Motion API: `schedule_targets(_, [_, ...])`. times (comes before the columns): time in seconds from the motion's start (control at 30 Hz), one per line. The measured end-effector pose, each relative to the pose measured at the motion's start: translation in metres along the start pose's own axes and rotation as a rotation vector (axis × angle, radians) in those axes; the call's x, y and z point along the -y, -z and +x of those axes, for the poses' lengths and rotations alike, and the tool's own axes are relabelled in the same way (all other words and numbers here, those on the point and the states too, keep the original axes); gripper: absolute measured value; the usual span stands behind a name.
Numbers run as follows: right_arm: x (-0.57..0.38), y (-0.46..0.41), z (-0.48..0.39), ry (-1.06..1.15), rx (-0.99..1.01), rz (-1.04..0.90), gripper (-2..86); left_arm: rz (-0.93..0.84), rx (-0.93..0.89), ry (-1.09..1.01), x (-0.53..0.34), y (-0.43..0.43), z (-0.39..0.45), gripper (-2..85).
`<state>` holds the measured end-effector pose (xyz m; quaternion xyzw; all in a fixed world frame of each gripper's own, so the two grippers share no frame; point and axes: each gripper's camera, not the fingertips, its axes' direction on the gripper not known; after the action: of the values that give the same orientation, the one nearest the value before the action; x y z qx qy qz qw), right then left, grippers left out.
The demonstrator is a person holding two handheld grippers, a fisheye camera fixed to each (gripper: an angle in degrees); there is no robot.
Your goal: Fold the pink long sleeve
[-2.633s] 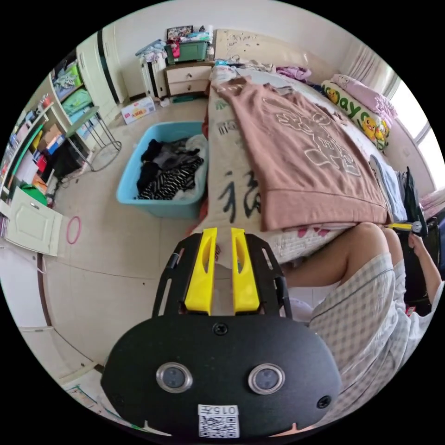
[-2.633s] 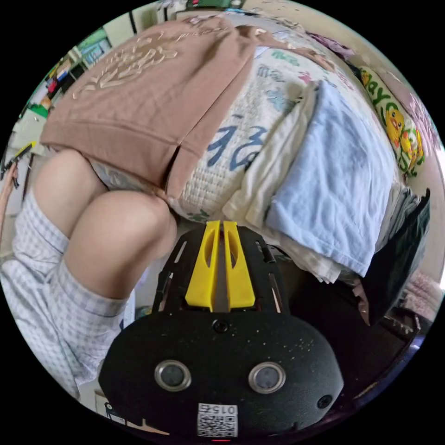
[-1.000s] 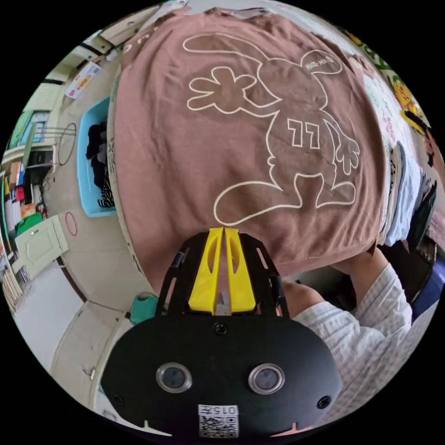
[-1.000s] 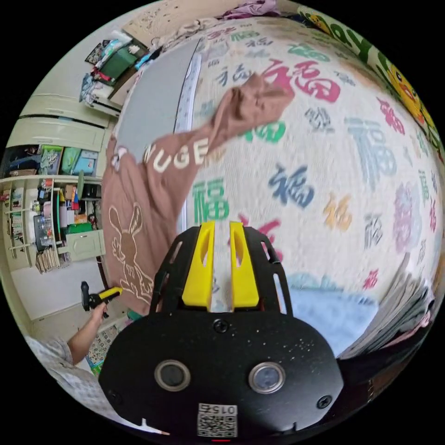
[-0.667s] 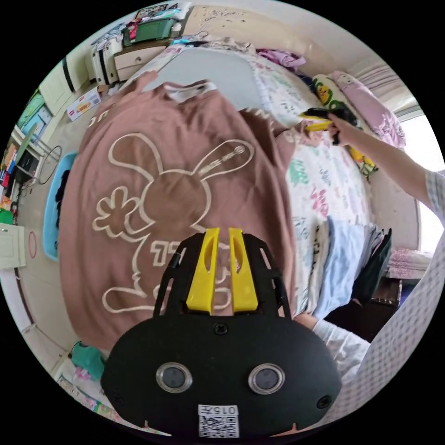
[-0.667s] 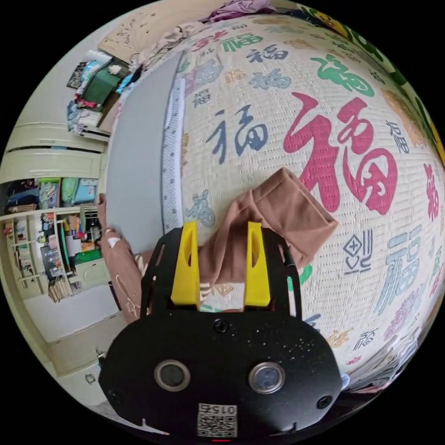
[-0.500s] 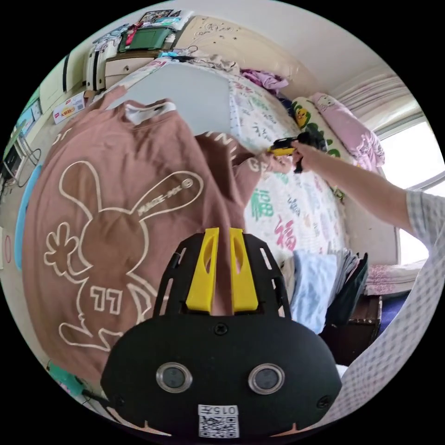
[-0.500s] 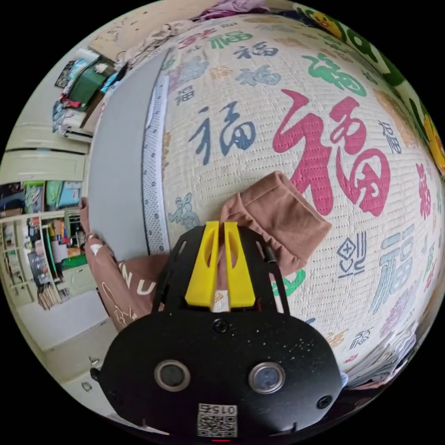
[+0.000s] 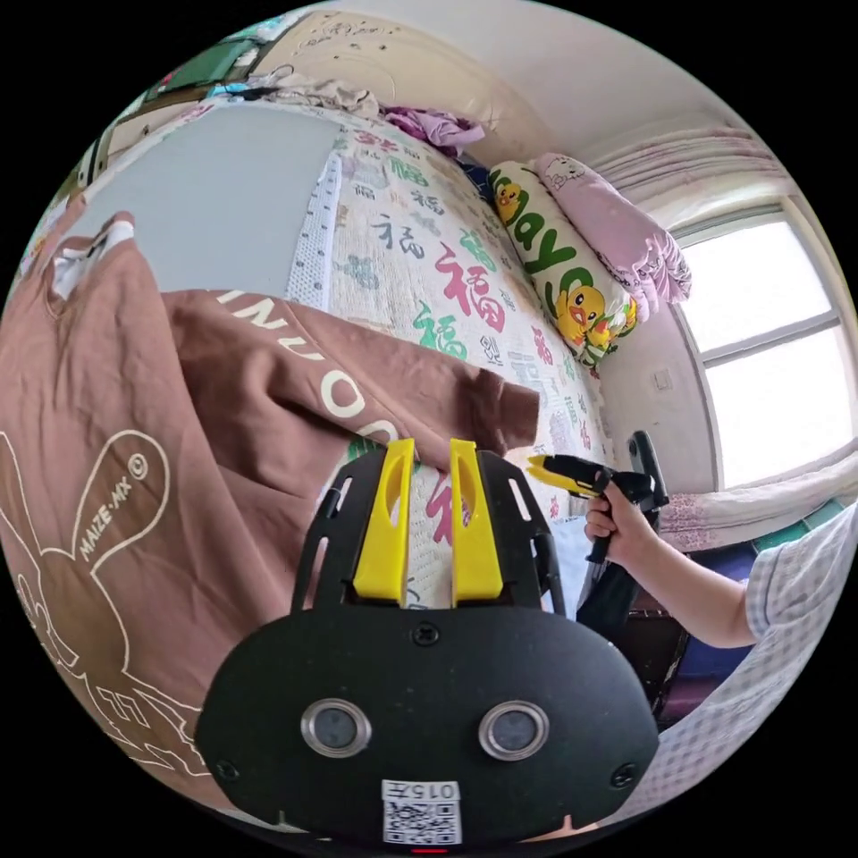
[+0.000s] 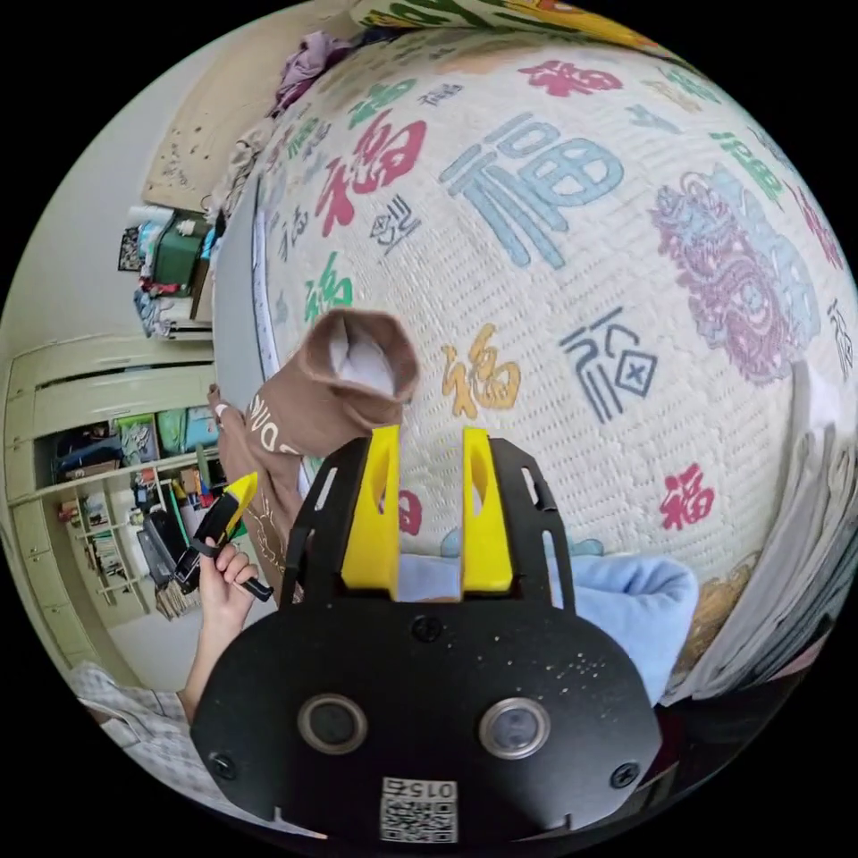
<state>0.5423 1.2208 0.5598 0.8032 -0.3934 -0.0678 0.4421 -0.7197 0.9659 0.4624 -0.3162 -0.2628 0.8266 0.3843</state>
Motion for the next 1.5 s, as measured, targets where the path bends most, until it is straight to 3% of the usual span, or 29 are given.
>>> schedule_targets(0.13, [0.035,0.014,-0.031,0.162,-0.035,0.008,22.5,-0.022,-0.009,0.015,-0.007,0.003,0.006,6.9])
schedule_targets(0.2, [0.065,-0.002,-0.051,0.211,-0.148,-0.069,25.4,-0.037,-0.018,0.036,-0.015,0.008,0.007,7.0])
schedule_targets(0.33, [0.092,-0.027,-0.055,0.176,-0.323,-0.170,20.7,-0.038,0.011,0.060,-0.027,0.029,0.004,6.8])
schedule_targets(0.47, [0.083,-0.034,-0.084,0.354,-0.479,-0.245,13.5,-0.007,0.089,0.102,-0.038,0.068,-0.013,6.7])
schedule_targets(0.57, [0.080,-0.026,-0.096,0.428,-0.343,-0.272,5.2,0.011,0.133,0.144,-0.042,0.095,-0.028,6.6])
schedule_targets(0.77, [0.118,0.034,-0.097,0.382,-0.240,-0.167,4.1,0.040,0.213,0.150,-0.045,0.140,-0.037,6.4])
schedule_targets(0.9, [0.152,0.080,-0.103,0.361,-0.389,-0.037,3.8,0.048,0.229,0.136,-0.037,0.149,-0.037,6.3])
schedule_targets(1.2, [0.149,0.045,-0.092,0.320,-0.569,-0.141,3.8,0.081,0.289,0.072,0.026,0.145,-0.038,6.8])
schedule_targets(1.4, [0.112,0.041,-0.051,0.249,-0.507,-0.159,3.8,0.130,0.390,0.159,0.129,0.161,-0.086,10.3])
schedule_targets(1.5, [0.096,0.040,-0.041,0.239,-0.488,-0.150,3.8,0.062,0.426,0.172,0.165,0.142,-0.097,10.8])
